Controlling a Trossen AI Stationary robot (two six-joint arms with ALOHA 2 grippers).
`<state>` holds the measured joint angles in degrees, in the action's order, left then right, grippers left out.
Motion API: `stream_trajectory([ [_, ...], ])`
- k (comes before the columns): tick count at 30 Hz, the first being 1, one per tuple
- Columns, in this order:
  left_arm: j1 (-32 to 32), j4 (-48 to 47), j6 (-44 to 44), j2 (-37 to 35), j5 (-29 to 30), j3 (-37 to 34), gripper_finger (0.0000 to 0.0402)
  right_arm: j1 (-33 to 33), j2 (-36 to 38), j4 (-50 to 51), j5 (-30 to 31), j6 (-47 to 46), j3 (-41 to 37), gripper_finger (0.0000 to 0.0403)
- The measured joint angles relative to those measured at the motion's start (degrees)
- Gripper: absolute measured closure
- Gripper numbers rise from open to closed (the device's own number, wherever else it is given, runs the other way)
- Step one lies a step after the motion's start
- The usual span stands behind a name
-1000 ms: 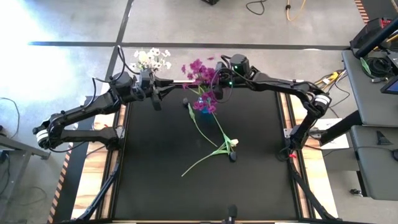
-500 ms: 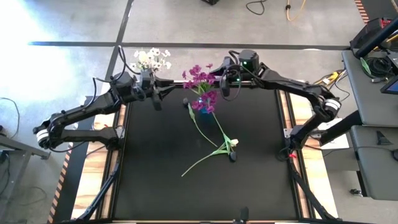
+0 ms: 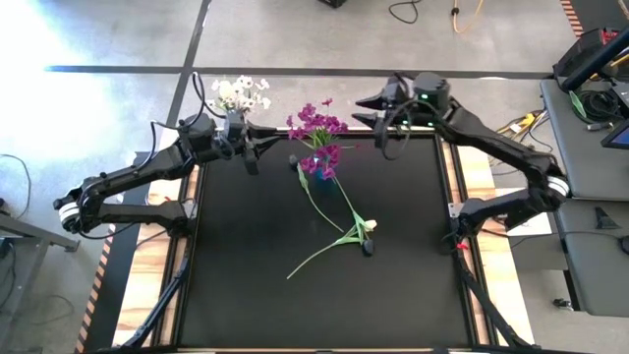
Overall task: Sort flowers into vase by color
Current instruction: Put the right black flower into the blue vase
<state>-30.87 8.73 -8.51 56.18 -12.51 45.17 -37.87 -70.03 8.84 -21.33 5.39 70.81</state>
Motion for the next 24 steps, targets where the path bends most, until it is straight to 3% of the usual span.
stream_trajectory([
  [7,0.0,-2.47,-0.58,-0.12,-0.01,0.0,0.0297,-1.53,8.77,15.55,1.81,-0.24,-1.93,0.0268],
  [11,0.0,-2.37,-0.6,-0.22,-0.02,0.0,0.0317,-3.08,12.7,15.84,-0.64,-1.59,-9.6,0.0327],
  [16,0.0,-2.38,-1.64,-0.28,-0.02,0.02,0.0333,-1.8,13.55,11.58,-1.42,-10.77,-21.89,0.0381],
  [19,0.0,-2.38,-2.39,-0.28,-0.02,0.0,0.0341,0.7,11.89,7.79,0.23,-16.78,-27.96,0.0375],
  [24,0.01,-2.39,-3.06,-0.32,-0.02,0.0,0.0351,5.37,6.91,3.54,4.93,-24.39,-33.14,0.0313],
])
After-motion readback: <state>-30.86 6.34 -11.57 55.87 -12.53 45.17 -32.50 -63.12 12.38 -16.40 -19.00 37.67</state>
